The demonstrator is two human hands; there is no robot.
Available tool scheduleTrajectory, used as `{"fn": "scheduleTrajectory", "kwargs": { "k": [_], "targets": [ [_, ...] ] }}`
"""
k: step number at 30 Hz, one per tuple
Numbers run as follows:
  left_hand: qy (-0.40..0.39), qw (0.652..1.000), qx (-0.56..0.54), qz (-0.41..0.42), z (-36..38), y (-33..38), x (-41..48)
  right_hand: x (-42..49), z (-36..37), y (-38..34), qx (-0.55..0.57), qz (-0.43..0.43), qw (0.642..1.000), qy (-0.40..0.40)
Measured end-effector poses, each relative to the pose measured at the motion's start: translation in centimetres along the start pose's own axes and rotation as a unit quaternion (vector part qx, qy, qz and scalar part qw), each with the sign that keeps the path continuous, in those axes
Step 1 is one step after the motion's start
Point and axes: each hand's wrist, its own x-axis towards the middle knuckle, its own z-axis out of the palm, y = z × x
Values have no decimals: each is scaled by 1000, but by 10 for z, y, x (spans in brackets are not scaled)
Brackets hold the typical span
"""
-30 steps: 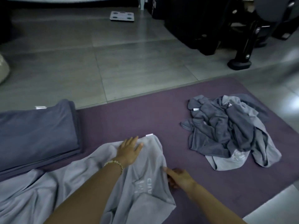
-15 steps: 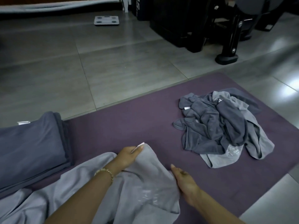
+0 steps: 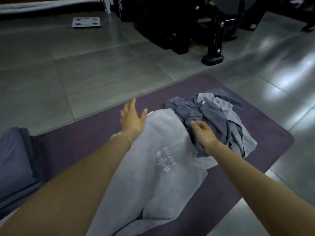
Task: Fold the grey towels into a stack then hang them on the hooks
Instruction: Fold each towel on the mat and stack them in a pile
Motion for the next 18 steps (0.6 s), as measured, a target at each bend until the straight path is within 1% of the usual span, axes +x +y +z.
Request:
{"fn": "scheduleTrajectory", "kwargs": {
  "k": [2,3,5,7,8,9,11,13,15,18],
  "targets": [
    [-6,997,34,70,13,-29,-41,-7,-8,32,-34,-5,999,10],
    [-34,993,49,102,20,-44,-65,-13,-14,54,-55,-7,998,12],
    [-102,981,75,145,37,-77,-106,-29,-28,95,-98,32,995,8],
    [-178,970,99,132,49,-97,-141,-45,-39,128,-146,73,987,-3],
    [-211,962,125,120,52,-102,-156,-51,-42,139,-162,75,984,1],
    [-228,955,151,112,55,-106,-168,-53,-43,147,-169,76,983,15],
    [-229,950,180,109,61,-110,-183,-55,-41,147,-145,105,983,30],
    [-237,948,188,97,64,-109,-192,-55,-38,143,-118,140,983,19],
    [-238,950,183,85,67,-110,-197,-57,-35,137,-85,139,986,20],
    [-224,955,177,80,71,-110,-201,-67,-43,133,49,117,991,32]
  ]
}}
